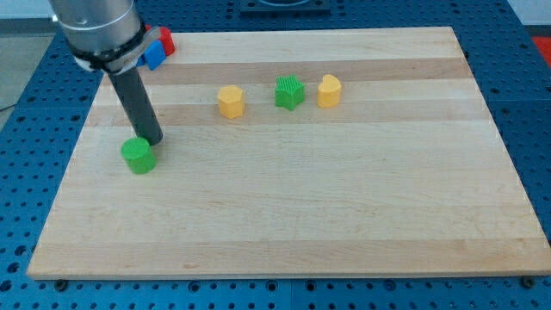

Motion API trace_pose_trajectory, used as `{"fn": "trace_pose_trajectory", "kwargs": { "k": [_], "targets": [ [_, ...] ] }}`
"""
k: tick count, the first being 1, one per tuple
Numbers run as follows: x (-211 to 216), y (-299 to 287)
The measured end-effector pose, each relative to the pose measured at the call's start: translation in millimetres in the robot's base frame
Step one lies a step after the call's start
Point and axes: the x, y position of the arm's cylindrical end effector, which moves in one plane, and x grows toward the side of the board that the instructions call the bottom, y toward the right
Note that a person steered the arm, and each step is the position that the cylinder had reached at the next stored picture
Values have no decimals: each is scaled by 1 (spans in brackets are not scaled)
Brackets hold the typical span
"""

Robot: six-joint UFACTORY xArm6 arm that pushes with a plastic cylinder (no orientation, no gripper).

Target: Move the green circle towards the bottom left of the board

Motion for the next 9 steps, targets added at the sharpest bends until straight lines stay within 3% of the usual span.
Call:
{"fn": "trace_pose_trajectory", "kwargs": {
  "k": [1,2,3,6,7,8,9],
  "targets": [
    [27,-32],
    [27,-39],
    [20,-6],
    [66,-24],
    [45,-18],
    [43,-43],
    [70,-60]
  ]
}}
